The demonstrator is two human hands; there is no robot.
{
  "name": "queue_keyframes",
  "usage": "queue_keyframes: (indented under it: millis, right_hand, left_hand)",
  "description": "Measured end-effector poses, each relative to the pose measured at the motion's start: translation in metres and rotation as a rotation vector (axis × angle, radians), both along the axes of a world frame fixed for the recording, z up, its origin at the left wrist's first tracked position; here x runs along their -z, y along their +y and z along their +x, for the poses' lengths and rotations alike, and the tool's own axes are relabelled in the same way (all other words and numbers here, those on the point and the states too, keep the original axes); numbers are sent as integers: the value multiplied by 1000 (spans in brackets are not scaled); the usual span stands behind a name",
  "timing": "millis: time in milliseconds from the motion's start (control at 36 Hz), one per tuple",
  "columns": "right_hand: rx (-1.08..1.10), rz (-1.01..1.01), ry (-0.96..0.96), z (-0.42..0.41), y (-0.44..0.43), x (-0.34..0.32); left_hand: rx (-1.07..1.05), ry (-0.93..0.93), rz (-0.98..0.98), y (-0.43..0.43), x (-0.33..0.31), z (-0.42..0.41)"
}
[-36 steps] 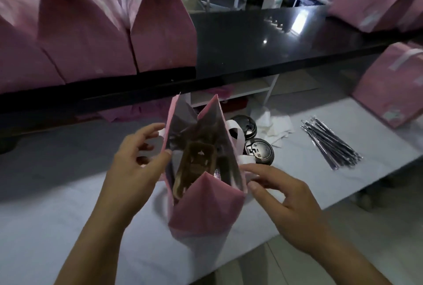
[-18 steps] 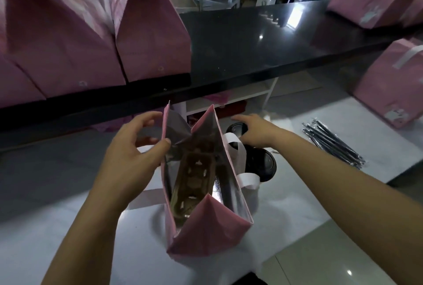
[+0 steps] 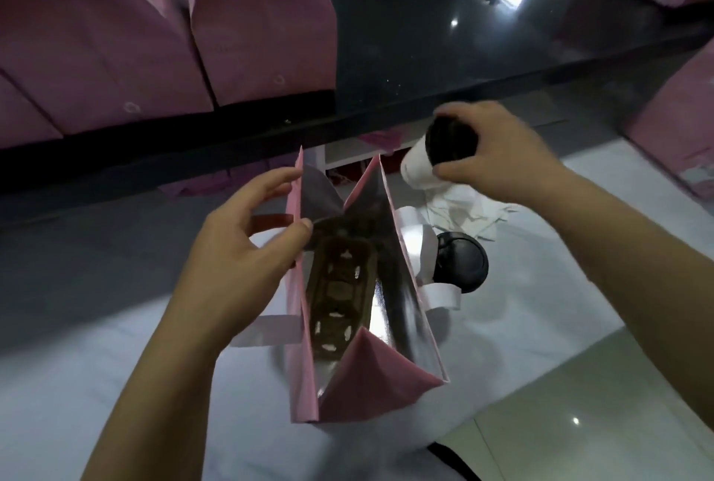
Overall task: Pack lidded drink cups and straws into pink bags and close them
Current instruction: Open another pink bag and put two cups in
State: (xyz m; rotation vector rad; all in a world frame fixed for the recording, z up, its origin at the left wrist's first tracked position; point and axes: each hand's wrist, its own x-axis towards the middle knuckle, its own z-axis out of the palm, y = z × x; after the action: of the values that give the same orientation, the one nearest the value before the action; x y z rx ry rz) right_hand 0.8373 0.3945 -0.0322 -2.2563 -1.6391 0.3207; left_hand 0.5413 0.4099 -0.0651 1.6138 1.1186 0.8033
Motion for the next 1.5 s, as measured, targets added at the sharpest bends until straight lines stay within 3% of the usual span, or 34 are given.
queue_keyframes:
  millis: [167,389,472,667,750,861,972,1167,1500]
  right_hand:
    - [-197,213,97,-50,-49,-79]
    - [-501,-15,44,-115,-66,-80]
    - [-535,-160,-26,-126,-59,-66]
    - [-575,-266,-243,-154,-44,-33]
    - [-634,-242,-403,-166,-46,-29]
    - [-713,-207,-451,-174,-44,-30]
    - [-749,-276,-401,-167,-28,-16]
    - [-655,-459,-133,-150,-22,18]
    - [-567,-455,78,-143,-32,54]
  left_hand:
    - [-19,-109,-52,-8,5,-13]
    - [9,-227,-89,-6,9,-28]
    - [3,-253,-87,-4,10,-32]
    - [22,-285,-78,-6,9,-36]
    - [29,-288,-76,-8,7,-35]
    - [10,-321,-56,-8,8,-37]
    - [-1,-316,-63,-4,11,-40]
    - [-35,-317,-55,0,16,-47]
    - [-19,-321,-31,3,13,-52]
